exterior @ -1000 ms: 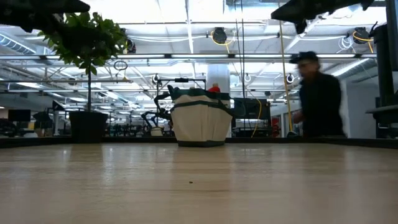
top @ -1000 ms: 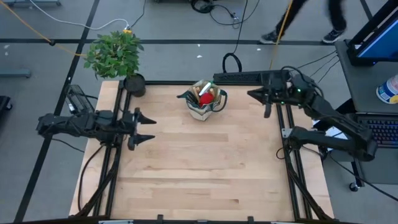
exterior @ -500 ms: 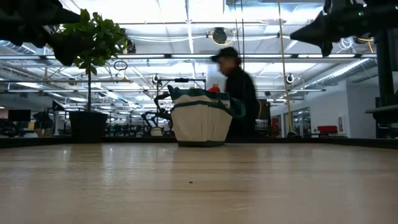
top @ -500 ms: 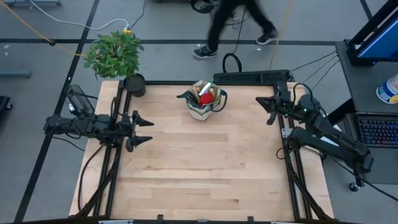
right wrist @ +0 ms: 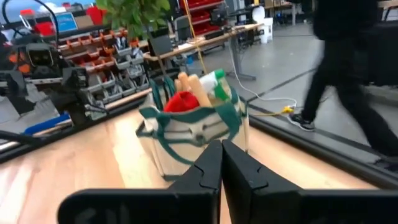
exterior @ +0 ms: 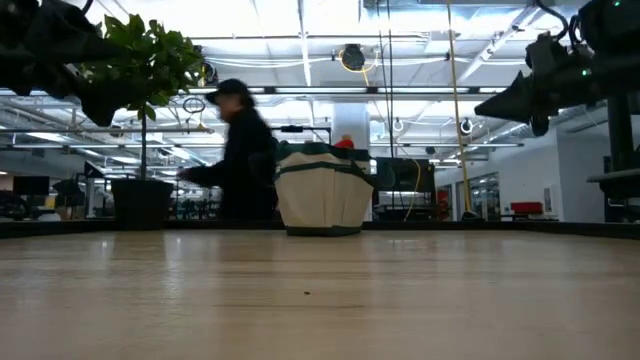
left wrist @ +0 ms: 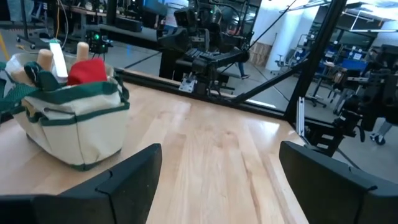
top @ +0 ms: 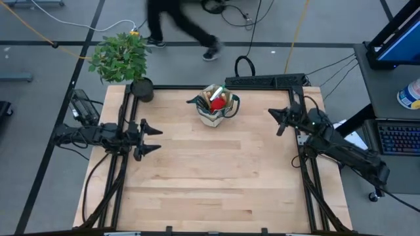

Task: Pick & Place Garden tools in Gardening bag
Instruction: Return to Home Position

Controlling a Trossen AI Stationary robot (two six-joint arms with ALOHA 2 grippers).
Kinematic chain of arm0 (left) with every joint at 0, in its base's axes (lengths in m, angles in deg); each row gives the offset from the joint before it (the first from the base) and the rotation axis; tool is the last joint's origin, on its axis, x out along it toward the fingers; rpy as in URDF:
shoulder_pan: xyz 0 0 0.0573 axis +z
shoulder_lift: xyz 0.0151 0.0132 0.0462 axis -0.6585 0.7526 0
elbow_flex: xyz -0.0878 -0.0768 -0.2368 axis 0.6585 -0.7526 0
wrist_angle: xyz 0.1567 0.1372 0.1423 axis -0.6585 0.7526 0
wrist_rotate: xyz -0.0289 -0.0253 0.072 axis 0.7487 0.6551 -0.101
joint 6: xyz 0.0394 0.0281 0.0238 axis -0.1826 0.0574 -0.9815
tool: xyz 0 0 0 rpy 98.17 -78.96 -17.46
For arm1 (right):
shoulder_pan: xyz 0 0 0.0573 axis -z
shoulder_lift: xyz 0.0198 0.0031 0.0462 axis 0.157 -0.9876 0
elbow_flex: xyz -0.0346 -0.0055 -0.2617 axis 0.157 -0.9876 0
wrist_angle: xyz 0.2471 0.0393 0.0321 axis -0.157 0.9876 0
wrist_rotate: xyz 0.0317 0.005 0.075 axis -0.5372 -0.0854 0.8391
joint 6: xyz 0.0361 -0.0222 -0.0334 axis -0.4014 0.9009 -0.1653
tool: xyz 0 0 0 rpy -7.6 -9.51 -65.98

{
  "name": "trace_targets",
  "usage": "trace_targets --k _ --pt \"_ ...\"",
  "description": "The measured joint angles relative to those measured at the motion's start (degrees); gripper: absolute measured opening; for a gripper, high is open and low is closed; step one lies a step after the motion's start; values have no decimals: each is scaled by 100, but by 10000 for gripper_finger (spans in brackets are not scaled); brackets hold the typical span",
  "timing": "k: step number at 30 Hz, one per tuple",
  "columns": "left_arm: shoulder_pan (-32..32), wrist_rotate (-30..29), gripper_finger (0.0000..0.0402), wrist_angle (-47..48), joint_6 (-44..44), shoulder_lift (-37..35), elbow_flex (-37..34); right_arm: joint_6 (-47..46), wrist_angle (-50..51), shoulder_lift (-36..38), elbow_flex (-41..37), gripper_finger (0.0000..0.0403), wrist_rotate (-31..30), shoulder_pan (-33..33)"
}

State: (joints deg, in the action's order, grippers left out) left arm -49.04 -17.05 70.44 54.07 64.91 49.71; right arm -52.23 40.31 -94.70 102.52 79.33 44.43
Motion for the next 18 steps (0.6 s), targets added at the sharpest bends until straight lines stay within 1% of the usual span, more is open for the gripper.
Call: trace_targets --k 4,7,10,12,14,18 --pt "0 0 333 62 12 -91 -95 -29 -541 7 -377 0 -279 0" --pt "0 -1 333 70 29 -91 -157 20 -1445 7 -795 0 -735 1" --pt "0 -15 333 77 141 -89 -228 281 -2277 -2 -1189 0 -849 4" --pt "0 -15 333 35 269 -87 -265 546 -2328 22 -1242 0 -852 0" --pt "0 4 333 17 298 -85 -268 792 -2084 -18 -1242 0 -819 0" --pt "0 118 333 20 289 -85 -268 920 -2345 3 -1245 0 -663 0"
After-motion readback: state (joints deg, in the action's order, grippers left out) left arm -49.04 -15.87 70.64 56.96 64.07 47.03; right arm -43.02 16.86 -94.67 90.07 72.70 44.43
